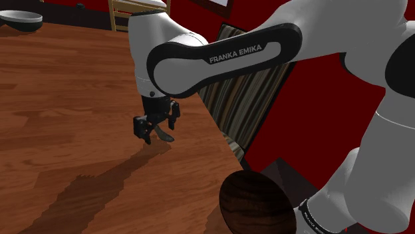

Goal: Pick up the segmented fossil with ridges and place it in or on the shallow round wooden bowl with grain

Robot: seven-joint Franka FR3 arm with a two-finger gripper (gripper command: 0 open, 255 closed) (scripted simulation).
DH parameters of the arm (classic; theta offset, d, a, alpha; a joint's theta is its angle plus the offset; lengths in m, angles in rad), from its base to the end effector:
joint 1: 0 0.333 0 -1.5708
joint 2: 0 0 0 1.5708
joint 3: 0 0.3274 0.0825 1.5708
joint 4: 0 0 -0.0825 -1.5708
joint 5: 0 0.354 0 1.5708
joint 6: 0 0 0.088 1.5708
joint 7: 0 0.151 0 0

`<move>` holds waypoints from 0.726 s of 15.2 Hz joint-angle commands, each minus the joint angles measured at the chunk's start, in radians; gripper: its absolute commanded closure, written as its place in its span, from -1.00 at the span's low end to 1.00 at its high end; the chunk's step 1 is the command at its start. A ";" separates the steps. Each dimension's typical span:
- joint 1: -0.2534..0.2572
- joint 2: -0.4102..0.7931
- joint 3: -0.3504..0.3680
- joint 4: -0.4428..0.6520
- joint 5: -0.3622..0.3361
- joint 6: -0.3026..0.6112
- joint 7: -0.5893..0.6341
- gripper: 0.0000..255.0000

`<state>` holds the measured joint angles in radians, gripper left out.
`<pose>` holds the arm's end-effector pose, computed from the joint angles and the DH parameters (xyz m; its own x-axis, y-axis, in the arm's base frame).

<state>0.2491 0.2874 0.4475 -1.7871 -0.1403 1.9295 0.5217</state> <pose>0.4691 0.3526 0.3774 0.9712 0.2172 -0.0978 0.2235 -0.9730 0.0584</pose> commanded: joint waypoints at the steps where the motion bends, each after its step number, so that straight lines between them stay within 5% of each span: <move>1: 0.000 0.000 0.000 0.000 0.000 0.000 0.000 -1.00; 2: 0.000 0.000 0.000 0.000 0.000 0.000 0.000 1.00; 11: 0.000 0.000 0.000 0.000 0.000 0.000 0.000 1.00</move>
<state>0.2490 0.2872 0.4474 -1.7870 -0.1404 1.9296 0.5217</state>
